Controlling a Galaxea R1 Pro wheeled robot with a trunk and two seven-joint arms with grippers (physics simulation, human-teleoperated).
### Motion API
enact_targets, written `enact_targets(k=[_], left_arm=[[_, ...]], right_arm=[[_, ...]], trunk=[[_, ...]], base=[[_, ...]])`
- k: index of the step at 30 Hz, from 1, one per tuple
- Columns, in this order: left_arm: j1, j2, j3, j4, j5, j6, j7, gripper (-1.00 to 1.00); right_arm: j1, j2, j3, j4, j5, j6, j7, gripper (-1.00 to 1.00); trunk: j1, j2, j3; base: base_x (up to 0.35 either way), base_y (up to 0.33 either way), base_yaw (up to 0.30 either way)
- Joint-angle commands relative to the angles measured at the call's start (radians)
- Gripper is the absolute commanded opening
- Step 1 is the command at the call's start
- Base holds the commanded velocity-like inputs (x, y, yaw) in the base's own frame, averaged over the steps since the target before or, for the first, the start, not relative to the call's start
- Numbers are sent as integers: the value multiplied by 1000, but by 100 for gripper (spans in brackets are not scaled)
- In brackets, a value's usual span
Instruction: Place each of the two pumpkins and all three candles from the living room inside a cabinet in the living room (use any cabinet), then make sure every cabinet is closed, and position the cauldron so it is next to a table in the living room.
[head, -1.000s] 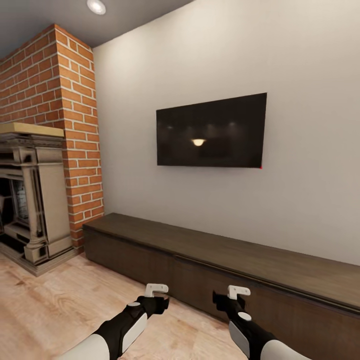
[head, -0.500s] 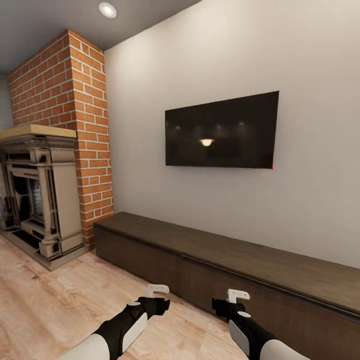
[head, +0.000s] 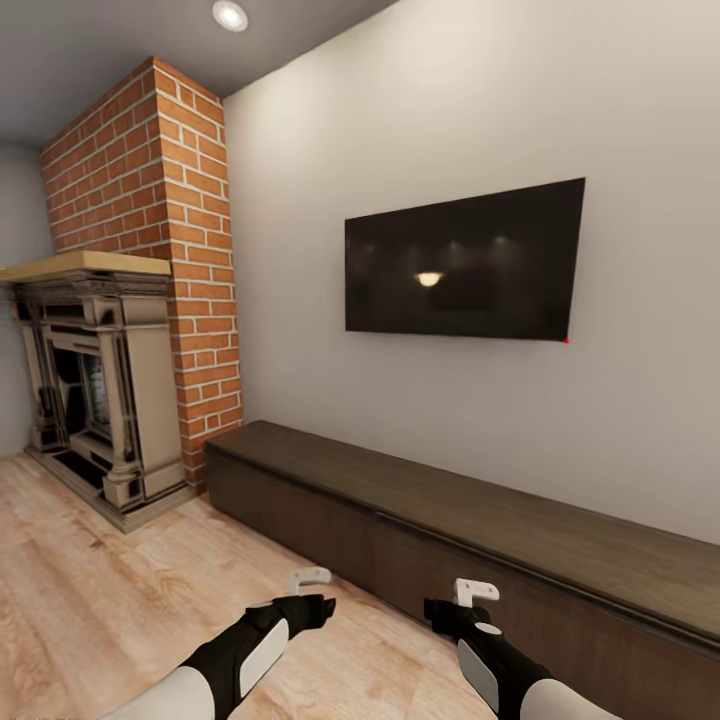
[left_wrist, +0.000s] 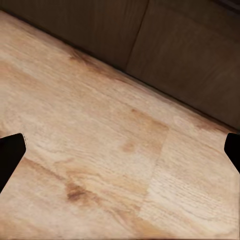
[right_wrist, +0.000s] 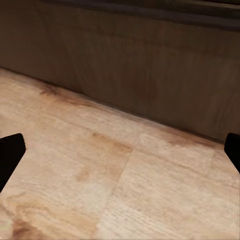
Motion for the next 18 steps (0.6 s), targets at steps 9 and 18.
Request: enact_targets(k=[9, 18], left_arm=[[-1, 4, -2, -2, 18, 14, 8, 100], [-1, 9, -1, -2, 22, 15, 7, 100]], right_arm=[[-1, -1, 9, 0, -10, -2, -6, 100], [-1, -2, 8, 0, -11, -1, -6, 100]], trunk=[[-35, 63, 13], [-69, 126, 27]], base=[[-2, 0, 113], [0, 0, 113]])
